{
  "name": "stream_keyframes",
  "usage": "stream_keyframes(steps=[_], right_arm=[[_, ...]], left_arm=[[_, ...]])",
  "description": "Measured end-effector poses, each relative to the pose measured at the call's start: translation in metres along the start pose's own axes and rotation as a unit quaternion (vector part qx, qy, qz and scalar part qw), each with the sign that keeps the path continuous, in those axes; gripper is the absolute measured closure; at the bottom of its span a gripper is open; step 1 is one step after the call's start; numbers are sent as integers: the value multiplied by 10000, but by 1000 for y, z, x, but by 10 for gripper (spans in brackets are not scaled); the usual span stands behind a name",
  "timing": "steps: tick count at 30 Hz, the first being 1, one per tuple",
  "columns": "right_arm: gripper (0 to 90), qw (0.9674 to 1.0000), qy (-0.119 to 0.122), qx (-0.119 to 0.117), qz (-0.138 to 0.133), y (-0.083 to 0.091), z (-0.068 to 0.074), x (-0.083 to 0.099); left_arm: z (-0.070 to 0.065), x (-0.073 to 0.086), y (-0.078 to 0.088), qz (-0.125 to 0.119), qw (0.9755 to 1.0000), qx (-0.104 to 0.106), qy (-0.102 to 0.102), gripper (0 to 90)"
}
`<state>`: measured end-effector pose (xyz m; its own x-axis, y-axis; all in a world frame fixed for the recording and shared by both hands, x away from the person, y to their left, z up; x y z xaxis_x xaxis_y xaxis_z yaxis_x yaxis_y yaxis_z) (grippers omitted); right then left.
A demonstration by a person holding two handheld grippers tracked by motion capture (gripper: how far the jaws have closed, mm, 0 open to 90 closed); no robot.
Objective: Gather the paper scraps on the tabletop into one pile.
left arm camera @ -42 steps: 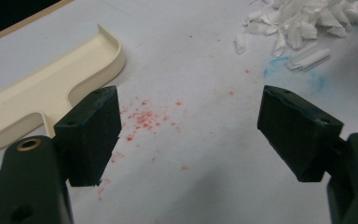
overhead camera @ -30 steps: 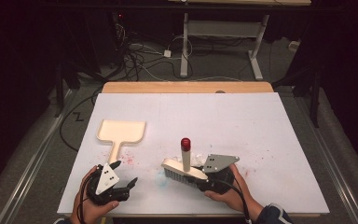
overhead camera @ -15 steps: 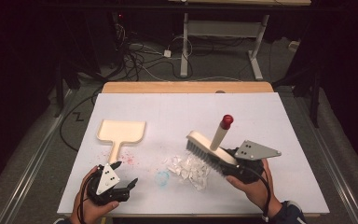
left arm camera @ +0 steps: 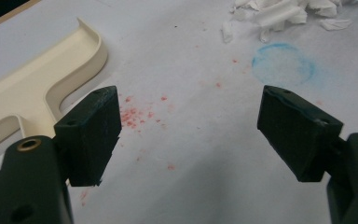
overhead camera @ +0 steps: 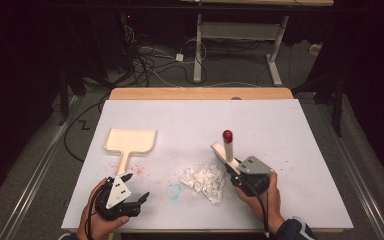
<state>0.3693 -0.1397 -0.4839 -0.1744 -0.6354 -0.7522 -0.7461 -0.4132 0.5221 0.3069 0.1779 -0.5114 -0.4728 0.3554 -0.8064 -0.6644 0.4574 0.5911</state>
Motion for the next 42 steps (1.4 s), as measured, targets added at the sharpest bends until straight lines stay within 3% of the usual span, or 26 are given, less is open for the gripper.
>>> stream_keyframes(steps=[5,7,10,13,19,23,26,27,29,32,34,38,41,42], right_arm=[[678,9997,72,-157,-168,-10,28,-20],[678,9993,60,-272,-235,-14,36,-27],[679,9992,184,-257,-242,-17,42,-33],[679,9992,154,-165,-317,-11,32,-34],[679,9977,113,-403,-539,16,6,-31],[679,9944,133,-772,-704,40,-6,-25],[679,9926,378,-958,-642,59,-12,-16],[679,9905,491,-1107,-648,66,-13,-13],[679,9905,571,-1095,-602,80,-17,-5],[680,9888,528,-1284,-555,98,-18,10],[680,9855,553,-1543,-445,106,-13,22],[679,9806,641,-1846,-133,106,3,43],[680,9750,382,-2179,-220,103,19,42],[680,9739,419,-2216,-233,101,25,40]], left_arm=[[-1,1,-1,54,10000,29,68,206],[-1,1,-1,55,10000,35,63,206],[0,1,-1,20,10000,28,30,206],[0,3,-1,75,9999,44,72,206],[-1,3,0,81,9999,61,52,206],[-3,3,-1,115,9999,60,-23,206],[-4,2,-2,87,9999,53,-103,206],[-4,2,-2,89,9999,53,-104,206],[-4,3,-2,96,9999,46,-103,206],[-5,2,-2,102,9999,43,-120,206],[-6,3,-2,143,9998,65,-76,206],[-7,2,-3,161,9998,68,-114,206],[-7,2,-4,174,9998,58,-124,206],[-7,2,-4,171,9998,61,-102,206]])
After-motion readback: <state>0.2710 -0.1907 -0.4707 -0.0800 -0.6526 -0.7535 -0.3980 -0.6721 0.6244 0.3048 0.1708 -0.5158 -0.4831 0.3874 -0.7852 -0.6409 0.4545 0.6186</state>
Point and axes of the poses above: each handheld gripper's, and its own axes: y roughly backward along the jaws, x roughly out of its underside, z roughly to its left, the point moved 7 cm from there along -y, roughly forward along the jaws, and after that the axes turned 13 degrees about y, right-handed, at the moved point
